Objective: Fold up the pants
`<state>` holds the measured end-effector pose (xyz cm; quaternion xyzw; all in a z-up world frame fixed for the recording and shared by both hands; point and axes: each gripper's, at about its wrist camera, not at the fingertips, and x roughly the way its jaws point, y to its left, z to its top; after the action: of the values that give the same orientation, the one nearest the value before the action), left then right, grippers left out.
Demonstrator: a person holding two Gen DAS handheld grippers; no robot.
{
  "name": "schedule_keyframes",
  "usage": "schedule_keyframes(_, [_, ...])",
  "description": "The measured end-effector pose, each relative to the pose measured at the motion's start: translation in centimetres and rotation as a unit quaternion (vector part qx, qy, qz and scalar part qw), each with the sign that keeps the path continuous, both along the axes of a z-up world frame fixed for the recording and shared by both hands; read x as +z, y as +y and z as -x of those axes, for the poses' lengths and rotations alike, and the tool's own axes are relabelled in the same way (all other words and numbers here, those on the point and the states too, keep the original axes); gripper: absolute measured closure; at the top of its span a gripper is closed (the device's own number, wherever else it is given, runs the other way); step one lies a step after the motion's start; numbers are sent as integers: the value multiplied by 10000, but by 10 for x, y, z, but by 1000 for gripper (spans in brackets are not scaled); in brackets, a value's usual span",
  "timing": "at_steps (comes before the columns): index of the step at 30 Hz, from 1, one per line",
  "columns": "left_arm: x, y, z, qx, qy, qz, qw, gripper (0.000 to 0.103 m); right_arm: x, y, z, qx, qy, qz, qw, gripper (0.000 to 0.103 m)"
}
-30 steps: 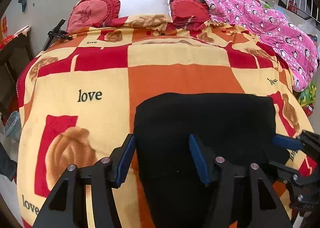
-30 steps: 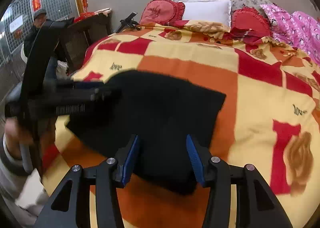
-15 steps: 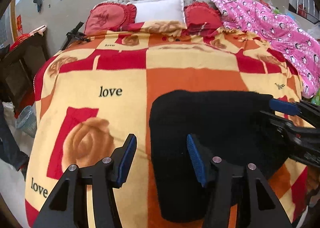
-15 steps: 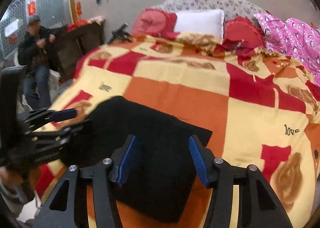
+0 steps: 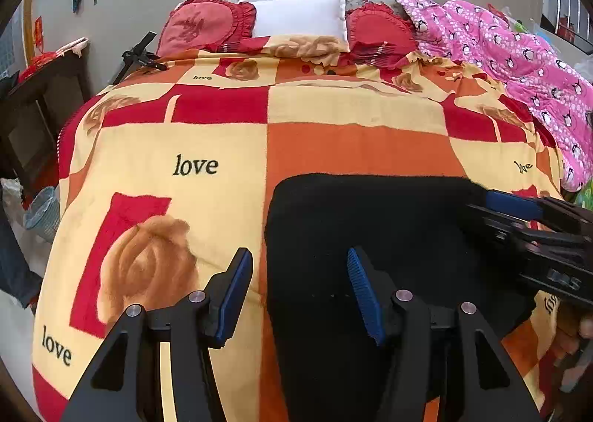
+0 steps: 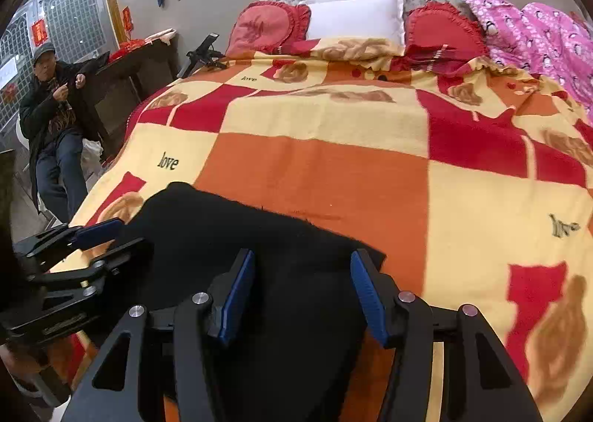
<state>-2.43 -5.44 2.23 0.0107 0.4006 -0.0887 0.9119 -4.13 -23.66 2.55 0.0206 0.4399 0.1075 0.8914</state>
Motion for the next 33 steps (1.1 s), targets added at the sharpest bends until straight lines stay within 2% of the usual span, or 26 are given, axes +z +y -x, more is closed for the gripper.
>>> schedule_keyframes(3, [1, 3, 2, 5, 41, 59, 10000, 49, 11, 3, 19, 79, -116, 138, 9998, 43])
schedule_keyframes(4, [1, 3, 2, 8, 50, 75, 10000, 49, 11, 3, 27, 123, -104, 163, 9997, 39])
schedule_keyframes(7, [1, 5, 2, 7, 73, 118, 9999, 49, 4, 4, 44, 137, 0, 391, 9991, 37])
schedule_keyframes(12, [3, 12, 5, -44, 157, 282, 9995, 48, -6, -17, 50, -148, 137, -396, 9990, 28])
schedule_keyframes(14, [6, 24, 6, -75, 203, 506, 9985, 44, -3, -26, 49, -222, 119, -657, 9975, 21])
schedule_keyframes(18, [4, 52, 6, 158, 255, 982, 9947, 29, -12, -35, 38, -203, 256, -1051, 9939, 20])
schedule_keyframes(22, [-15, 61, -7, 120, 660, 1567, 9854, 27, -32, -33, 21, -153, 495, -1459, 9879, 18])
schedule_keyframes(24, [-19, 57, -13, 51, 702, 1636, 9840, 27, -34, -31, 19, -166, 346, -1648, 9856, 21])
schedule_keyframes(25, [-21, 54, -17, -6, 718, 1625, 9841, 27, -34, -30, 17, -179, 334, -1642, 9857, 29])
schedule_keyframes(26, [-22, 52, -19, -63, 739, 1624, 9839, 29, -32, -30, 16, -194, 313, -1622, 9861, 42])
schedule_keyframes(27, [-23, 50, -22, -167, 775, 1664, 9829, 43, -30, -31, 15, -206, 302, -1670, 9853, 44])
schedule_keyframes(28, [-22, 46, -25, -384, 827, 1780, 9798, 55, -28, -33, 15, -200, 305, -1708, 9846, 51])
schedule_keyframes(31, [-11, 37, -31, -514, 722, 1446, 9855, 64, -20, -33, 16, -161, 216, -1632, 9862, 59])
schedule_keyframes(33, [-4, 37, -39, -578, 642, 1414, 9862, 69, -12, -34, 16, -155, 88, -1599, 9870, 61])
